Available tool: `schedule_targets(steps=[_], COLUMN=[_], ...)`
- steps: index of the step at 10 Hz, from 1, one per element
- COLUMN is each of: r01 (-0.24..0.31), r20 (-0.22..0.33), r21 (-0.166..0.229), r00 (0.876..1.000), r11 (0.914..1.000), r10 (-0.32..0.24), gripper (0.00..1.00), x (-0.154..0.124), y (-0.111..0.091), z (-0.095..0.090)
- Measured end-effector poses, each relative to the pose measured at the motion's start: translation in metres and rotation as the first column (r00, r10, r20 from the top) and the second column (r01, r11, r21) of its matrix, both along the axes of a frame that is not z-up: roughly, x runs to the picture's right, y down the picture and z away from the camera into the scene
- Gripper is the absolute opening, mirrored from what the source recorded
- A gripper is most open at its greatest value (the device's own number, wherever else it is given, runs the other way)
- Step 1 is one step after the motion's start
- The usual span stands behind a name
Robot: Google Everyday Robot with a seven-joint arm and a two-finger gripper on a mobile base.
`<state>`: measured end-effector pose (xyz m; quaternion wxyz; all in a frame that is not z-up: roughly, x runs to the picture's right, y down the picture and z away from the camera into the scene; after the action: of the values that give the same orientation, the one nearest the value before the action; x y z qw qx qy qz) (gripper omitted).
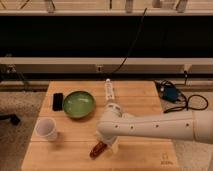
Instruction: Place the pepper on the white sponge
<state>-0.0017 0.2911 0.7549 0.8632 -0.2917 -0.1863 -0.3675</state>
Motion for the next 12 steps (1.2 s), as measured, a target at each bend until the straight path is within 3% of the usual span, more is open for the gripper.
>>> schedule_targets(steps=[12], r01=[-0.017], r20=[0.038], r21=[-0.029], r00=[0.999], r11=[0.9994], r10=[0.019], gripper=[0.80], x=[-0.008], y=[0.023], z=[0.001])
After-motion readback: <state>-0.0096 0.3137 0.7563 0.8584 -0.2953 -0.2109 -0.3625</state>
